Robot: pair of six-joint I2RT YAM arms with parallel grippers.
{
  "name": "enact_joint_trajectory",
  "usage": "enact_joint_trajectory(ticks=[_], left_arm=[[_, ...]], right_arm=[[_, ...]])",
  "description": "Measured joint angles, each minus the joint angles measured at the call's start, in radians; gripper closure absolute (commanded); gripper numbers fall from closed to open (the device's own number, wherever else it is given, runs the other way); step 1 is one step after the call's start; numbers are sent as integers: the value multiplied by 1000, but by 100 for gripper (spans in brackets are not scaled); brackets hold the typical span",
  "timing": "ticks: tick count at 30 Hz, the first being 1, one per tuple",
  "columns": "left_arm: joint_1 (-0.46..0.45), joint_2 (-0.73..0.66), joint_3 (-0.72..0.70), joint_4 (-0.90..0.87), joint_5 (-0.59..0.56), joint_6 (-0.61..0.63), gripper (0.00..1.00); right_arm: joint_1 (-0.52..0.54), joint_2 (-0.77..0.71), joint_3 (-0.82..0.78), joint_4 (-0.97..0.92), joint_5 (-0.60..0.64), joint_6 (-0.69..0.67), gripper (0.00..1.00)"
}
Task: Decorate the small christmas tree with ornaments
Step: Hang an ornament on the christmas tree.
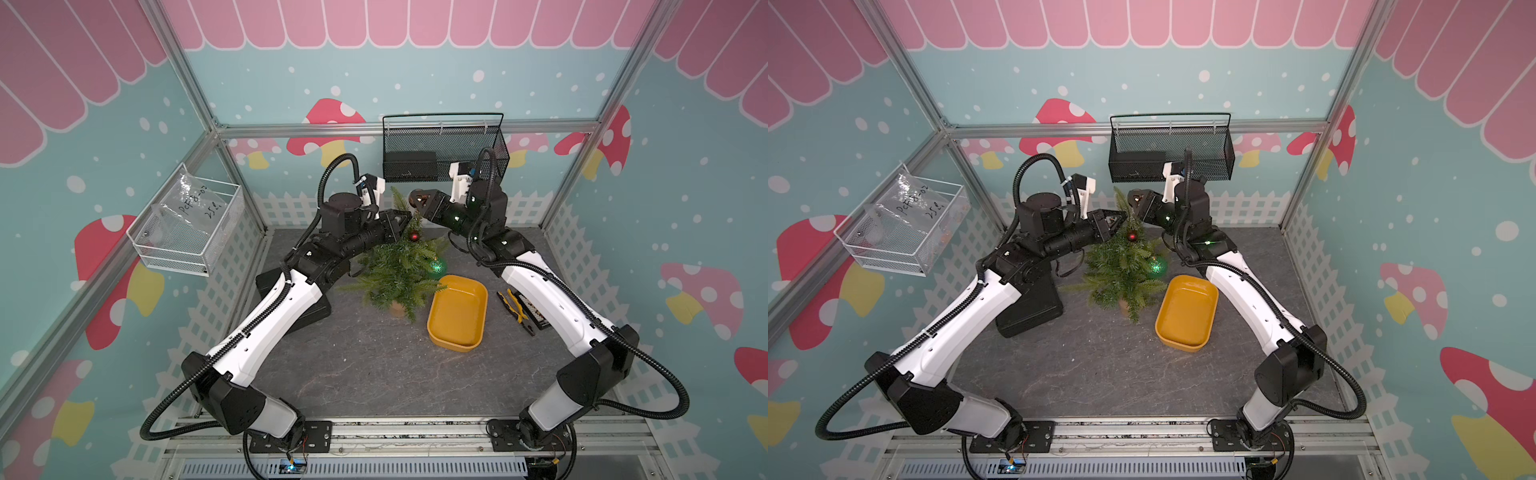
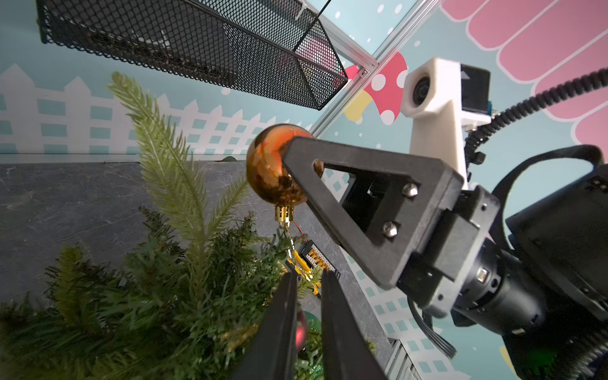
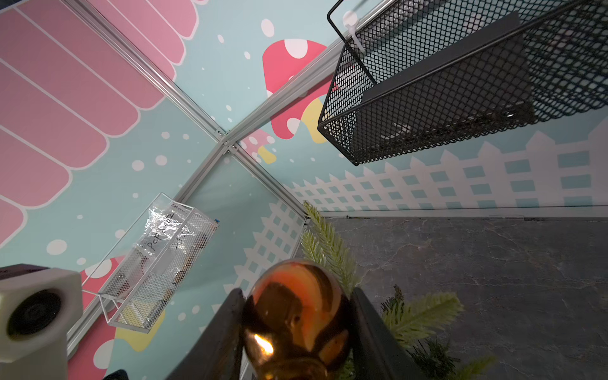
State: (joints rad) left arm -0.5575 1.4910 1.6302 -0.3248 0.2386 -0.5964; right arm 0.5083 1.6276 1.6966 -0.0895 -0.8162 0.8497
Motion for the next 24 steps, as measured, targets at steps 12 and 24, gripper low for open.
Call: enact_joint_trajectory(ticks=[12,24], left_arm=[[0,0,-4,0,0,0,82],[0,-2,-11,0,0,0,82]], right_arm=[[-31,-27,-55,10,37,2,63],[-37,-83,-171,85,38,49,52]])
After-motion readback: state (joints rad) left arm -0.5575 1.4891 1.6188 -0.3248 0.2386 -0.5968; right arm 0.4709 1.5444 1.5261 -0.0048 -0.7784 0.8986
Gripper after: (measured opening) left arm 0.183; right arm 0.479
